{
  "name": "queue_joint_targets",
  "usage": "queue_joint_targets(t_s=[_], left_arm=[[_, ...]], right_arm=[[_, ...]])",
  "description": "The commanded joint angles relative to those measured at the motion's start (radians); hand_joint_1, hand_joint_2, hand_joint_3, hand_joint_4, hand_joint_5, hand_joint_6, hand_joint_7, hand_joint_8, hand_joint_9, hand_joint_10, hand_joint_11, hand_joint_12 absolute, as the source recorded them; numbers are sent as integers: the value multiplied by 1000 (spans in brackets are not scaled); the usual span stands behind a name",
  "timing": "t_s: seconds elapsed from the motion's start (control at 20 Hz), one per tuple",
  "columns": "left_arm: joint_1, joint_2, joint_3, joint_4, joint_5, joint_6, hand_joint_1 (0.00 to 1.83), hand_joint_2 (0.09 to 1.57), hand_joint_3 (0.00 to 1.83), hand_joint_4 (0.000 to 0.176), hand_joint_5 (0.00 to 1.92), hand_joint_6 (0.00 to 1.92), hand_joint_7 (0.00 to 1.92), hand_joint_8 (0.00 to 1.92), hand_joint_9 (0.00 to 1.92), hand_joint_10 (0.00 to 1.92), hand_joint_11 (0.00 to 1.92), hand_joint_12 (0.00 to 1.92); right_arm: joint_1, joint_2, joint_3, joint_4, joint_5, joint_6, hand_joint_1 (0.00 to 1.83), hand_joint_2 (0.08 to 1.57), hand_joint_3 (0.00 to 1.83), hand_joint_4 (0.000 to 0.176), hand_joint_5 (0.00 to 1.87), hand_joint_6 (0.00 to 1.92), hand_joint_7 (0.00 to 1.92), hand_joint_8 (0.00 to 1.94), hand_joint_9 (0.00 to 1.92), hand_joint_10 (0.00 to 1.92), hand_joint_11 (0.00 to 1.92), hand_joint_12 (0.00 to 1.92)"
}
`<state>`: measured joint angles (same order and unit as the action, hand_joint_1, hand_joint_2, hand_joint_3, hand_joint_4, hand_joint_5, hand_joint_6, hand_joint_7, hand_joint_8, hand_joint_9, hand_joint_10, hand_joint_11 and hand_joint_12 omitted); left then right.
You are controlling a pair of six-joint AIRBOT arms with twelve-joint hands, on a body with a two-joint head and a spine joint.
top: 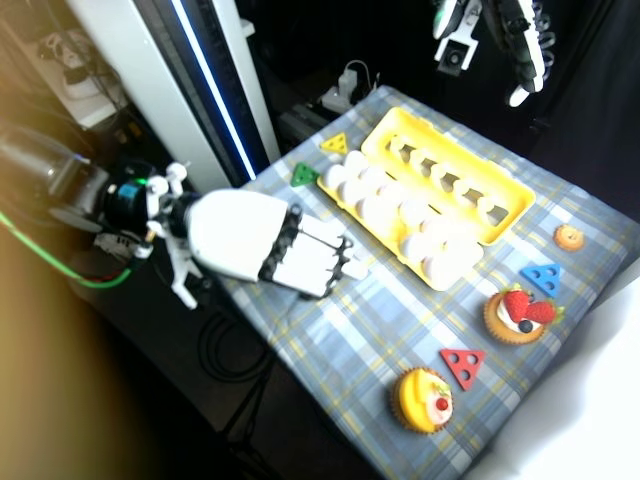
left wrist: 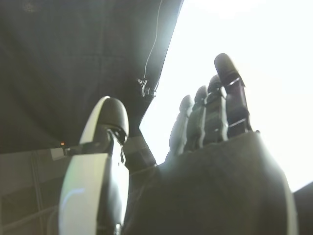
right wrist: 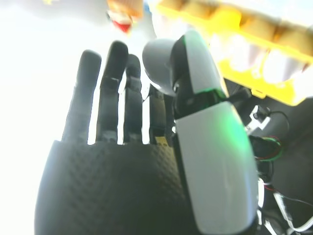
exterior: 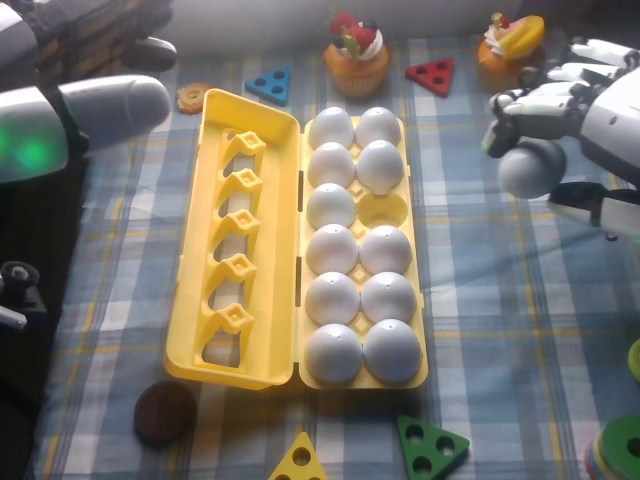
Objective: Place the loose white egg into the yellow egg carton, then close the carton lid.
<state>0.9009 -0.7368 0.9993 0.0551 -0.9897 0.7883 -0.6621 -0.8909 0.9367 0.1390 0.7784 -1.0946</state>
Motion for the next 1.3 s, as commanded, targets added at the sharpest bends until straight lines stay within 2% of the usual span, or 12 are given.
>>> queue_joint_targets(t_s=[0.0,0.45,0.5,0.55,0.6,0.65,0.75,0.8,0.85,0.95,1.05,1.25], left_arm=[[-11,4,2,-29,-133,-8,693,1219,0,0,101,1,50,2,44,6,0,798],[-13,3,5,-29,-142,-8,675,1216,1,0,81,0,29,0,39,0,0,847],[-14,3,5,-29,-143,-8,695,1213,0,0,90,1,38,2,48,3,0,911],[-14,3,6,-30,-144,-8,692,1215,1,0,85,0,33,0,45,2,0,923],[-15,3,7,-30,-144,-8,698,1217,1,0,86,0,35,0,42,0,0,882],[-15,2,8,-30,-144,-7,706,1215,0,0,91,2,41,2,47,3,0,876],[-15,2,8,-30,-143,-7,704,1216,0,0,92,1,46,1,48,3,0,859],[-16,1,9,-30,-143,-7,703,1214,0,0,90,0,46,1,50,4,0,862],[-16,-1,10,-30,-142,-7,701,1219,0,0,86,0,41,1,48,2,0,841],[-17,-1,10,-30,-139,-7,683,1218,0,0,84,0,41,2,47,2,0,831],[-17,-1,10,-30,-140,-7,685,1220,0,0,87,1,42,1,50,2,0,883],[-16,0,7,-38,-145,-8,684,1217,0,0,96,5,40,4,49,6,0,827]], right_arm=[[19,5,3,-11,123,7,1106,1332,0,0,657,1623,551,1506,365,1434,193,1921],[129,-55,39,-105,59,22,1179,1288,8,0,615,1333,776,1636,1028,1649,1008,1890],[139,-66,47,-113,51,26,1283,1341,28,0,147,1286,1020,1880,1268,1867,1351,1915],[154,-82,59,-128,40,38,256,1353,104,0,558,1794,1245,1929,1466,1910,1578,1920],[168,-98,70,-142,26,46,50,1497,116,0,820,1896,1312,1939,1506,1919,1625,1921],[180,-112,80,-158,12,55,9,1296,10,0,769,1916,1055,1941,1184,1921,1306,1921],[200,-137,92,-177,-12,56,0,1501,104,0,665,1921,890,1941,1005,1921,1101,1921],[206,-150,99,-183,-22,57,807,1290,427,0,400,1919,663,1937,915,1921,1066,1921],[208,-158,104,-190,-26,63,1063,1218,413,0,391,1749,699,1823,985,1862,1159,1921],[208,-162,105,-191,-29,65,1111,1309,194,0,443,1727,572,1797,1114,1905,1207,1921],[208,-161,104,-191,-31,69,1258,1359,27,0,322,1621,574,1723,738,1828,850,1921],[207,-119,69,-192,-17,74,1127,1285,0,0,0,584,34,948,8,1252,13,1921]])
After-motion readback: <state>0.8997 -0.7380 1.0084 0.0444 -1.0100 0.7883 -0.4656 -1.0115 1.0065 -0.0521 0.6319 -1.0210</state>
